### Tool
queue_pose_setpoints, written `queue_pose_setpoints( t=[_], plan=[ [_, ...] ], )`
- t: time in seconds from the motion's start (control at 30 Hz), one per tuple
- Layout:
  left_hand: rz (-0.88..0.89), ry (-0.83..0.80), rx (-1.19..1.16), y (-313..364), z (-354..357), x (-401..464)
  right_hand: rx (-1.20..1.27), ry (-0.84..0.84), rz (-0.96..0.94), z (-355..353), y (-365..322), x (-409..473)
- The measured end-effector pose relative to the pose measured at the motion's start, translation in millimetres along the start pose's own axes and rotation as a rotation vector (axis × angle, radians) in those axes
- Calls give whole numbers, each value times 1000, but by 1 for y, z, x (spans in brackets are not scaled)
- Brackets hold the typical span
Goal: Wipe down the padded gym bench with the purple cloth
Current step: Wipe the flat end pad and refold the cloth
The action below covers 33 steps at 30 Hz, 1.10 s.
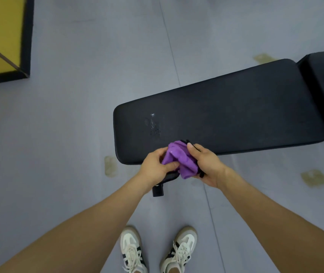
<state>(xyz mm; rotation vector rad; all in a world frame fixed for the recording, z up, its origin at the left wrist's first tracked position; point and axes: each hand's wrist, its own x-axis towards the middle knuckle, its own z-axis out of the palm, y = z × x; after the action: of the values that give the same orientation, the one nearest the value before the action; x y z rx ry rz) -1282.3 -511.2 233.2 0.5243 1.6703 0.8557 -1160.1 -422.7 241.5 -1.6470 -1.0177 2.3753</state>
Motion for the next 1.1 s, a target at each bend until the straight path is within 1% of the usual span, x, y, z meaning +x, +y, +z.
queue_pose_setpoints(
  t=[0.07, 0.1, 0.17, 0.2, 0.27, 0.33, 0.37, 0.4, 0.43, 0.5, 0.57, 0.6, 0.63, 0.67, 0.73, 0.77, 0.8, 0.83, 0.9, 0.93, 0.97, 1.03, 1.1],
  plan=[
    [14, 97, 95, 2, -3, 0, -87, 28, 7, -4, -4, -3],
    [13, 121, 124, 3, -6, 0, -134, 58, 5, -6, -6, -3],
    [-20, 139, 168, 3, -11, 1, -215, 127, -31, -9, -8, -3],
    [-42, 140, 191, 3, -13, 1, -241, 134, -55, -10, -9, -4],
    [-81, 136, 230, 5, -15, 4, -333, 51, -101, -9, -11, -9],
    [-90, 142, 232, 12, -16, 5, -571, -71, -163, -6, -11, -11],
    [-94, 143, 222, 16, -17, 6, -693, -95, -218, -6, -11, -10],
    [-97, 134, 217, 20, -18, 6, -789, -75, -284, -7, -13, -7],
    [-98, 107, 230, 23, -20, 5, -862, -21, -346, -9, -18, -6],
    [-88, -19, 322, 28, -25, 2, -961, 60, -392, -17, -34, -6],
    [-94, -156, 417, 31, -27, 1, -1036, 59, -415, -23, -51, -8],
    [-110, -198, 431, 33, -26, -1, -1063, 61, -429, -24, -57, -8],
    [-130, -222, 412, 34, -24, -2, -1081, 91, -455, -23, -61, -7],
    [-147, -236, 363, 35, -22, -2, -1085, 156, -483, -22, -62, -3],
    [-173, -245, 201, 38, -18, -3, -1042, 318, -506, -19, -59, 4],
    [-184, -243, 111, 39, -17, -3, -999, 371, -525, -18, -56, 4],
    [-190, -237, 26, 40, -16, -3, -947, 371, -531, -18, -52, 5],
    [-186, -228, -47, 40, -16, -2, -870, 300, -525, -19, -48, 3],
    [-164, -216, -161, 41, -15, -1, -716, 6, -414, -20, -39, -3],
    [-159, -206, -221, 42, -15, 0, -687, -122, -362, -20, -36, -6],
    [-163, -195, -283, 44, -14, 1, -691, -200, -332, -22, -34, -6],
    [-174, -183, -344, 45, -16, 2, -755, -214, -353, -23, -34, -1],
    [-146, -179, -265, 45, -19, 5, -836, -177, -392, -21, -38, 6]
  ],
)
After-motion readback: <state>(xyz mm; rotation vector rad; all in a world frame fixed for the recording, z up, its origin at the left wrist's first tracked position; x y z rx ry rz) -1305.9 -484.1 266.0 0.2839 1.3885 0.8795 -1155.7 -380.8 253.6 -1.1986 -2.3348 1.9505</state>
